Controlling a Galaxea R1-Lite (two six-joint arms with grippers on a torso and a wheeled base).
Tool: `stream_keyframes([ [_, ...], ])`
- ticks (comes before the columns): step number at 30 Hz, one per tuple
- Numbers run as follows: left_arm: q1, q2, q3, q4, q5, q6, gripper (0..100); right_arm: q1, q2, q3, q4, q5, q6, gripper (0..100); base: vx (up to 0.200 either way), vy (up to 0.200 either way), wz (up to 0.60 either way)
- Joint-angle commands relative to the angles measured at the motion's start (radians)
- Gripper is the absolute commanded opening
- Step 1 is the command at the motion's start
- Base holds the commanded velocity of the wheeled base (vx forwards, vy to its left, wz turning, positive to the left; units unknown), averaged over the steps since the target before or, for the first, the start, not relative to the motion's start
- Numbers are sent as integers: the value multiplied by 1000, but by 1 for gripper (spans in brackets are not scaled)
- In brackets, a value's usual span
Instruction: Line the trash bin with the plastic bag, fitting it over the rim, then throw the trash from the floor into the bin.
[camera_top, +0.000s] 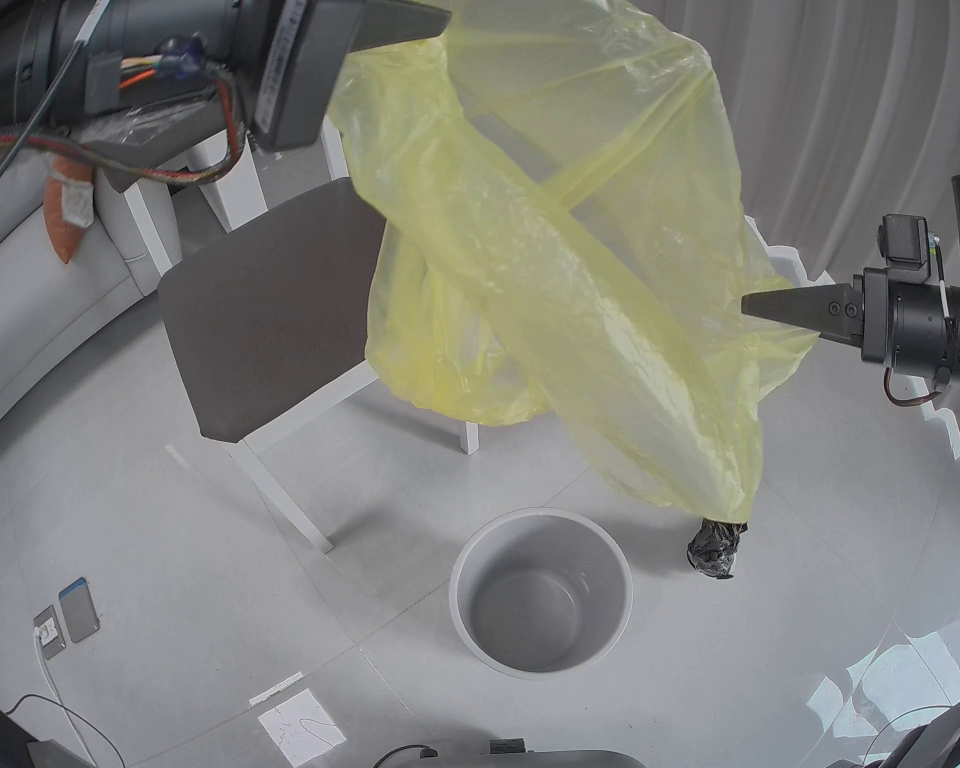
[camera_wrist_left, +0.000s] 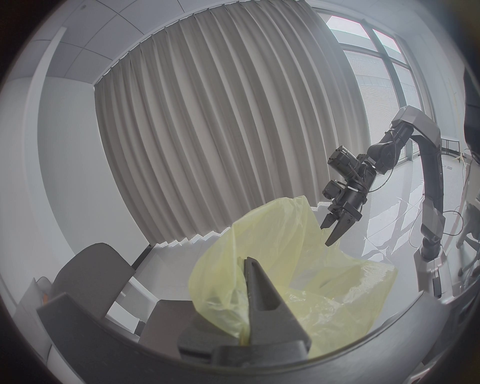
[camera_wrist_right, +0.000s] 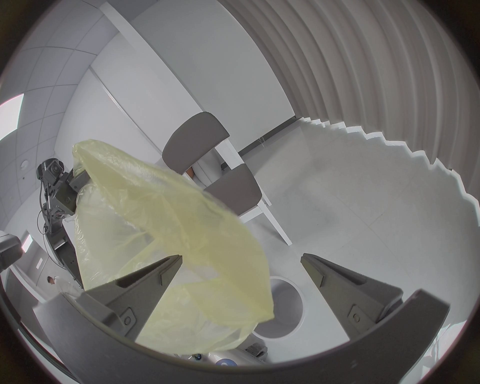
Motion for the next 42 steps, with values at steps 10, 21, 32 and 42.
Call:
stream_keyframes([
  [10,4,36,-46,0,1,-2,0,1,-18,37,-4,-14,-7,100,0,0,0],
  [21,5,28,-40,0,-2,-5,0,1,47,24,-96,-42,1,100,0,0,0],
  [32,7,37,-39,0,-5,-5,0,6,68,24,-103,-42,-7,100,0,0,0],
  [42,31,48,-43,-2,-4,-7,0,4,48,34,-64,-40,-15,0,0,0,0],
])
